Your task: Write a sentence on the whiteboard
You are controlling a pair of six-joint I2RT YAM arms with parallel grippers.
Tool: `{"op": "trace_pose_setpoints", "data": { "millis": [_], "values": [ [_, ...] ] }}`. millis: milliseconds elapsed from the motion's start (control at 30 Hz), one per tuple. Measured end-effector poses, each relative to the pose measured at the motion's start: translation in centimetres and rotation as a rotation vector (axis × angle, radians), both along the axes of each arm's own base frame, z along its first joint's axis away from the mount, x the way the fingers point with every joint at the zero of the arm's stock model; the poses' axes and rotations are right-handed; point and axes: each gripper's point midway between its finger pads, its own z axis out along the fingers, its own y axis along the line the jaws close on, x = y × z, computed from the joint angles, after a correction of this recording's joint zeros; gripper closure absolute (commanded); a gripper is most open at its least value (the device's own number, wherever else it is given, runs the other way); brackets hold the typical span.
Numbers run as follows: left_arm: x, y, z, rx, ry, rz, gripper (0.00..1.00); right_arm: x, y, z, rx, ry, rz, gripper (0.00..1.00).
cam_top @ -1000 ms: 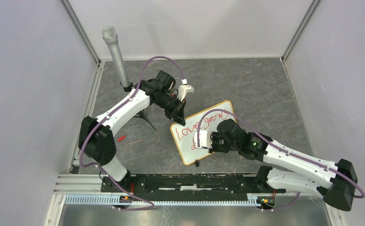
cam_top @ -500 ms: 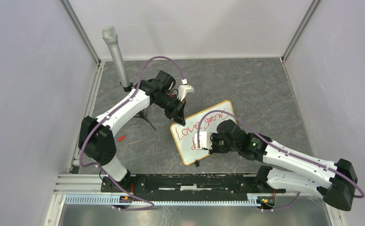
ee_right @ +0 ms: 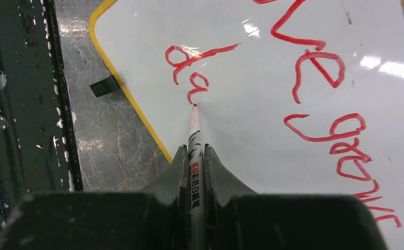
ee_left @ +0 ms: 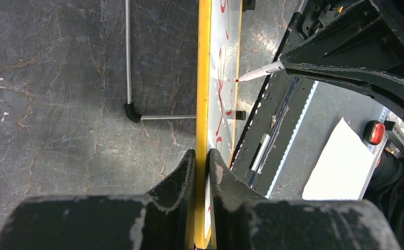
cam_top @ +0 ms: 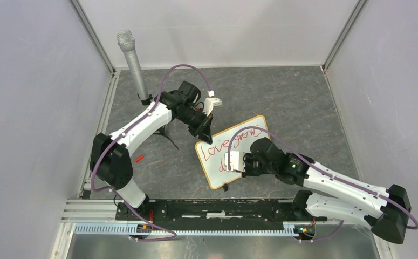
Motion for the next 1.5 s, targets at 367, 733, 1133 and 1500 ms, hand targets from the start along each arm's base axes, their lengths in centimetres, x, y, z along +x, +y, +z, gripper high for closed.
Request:
{"op": "trace_pose_setpoints", "data": {
  "millis": [367,733,1133,1500],
  "values": [
    [0.0,0.0,0.0,0.0,0.0,0.0,0.98,0.5,0.4,1.2,0.024,-0.023,-0.01,1.0],
    [0.0,0.0,0.0,0.0,0.0,0.0,0.97,1.5,-0.2,1.0,0.0,-0.05,-0.062,1.0],
    [0.0,0.0,0.0,0.0,0.0,0.0,0.98,1.5,-0.4,1.1,0.002,-0.049,-0.067,1.0],
    [0.0,0.0,0.0,0.0,0.0,0.0,0.97,0.9,-0.6,0.2,-0.025,-0.023,-0.037,1.0]
  ]
}}
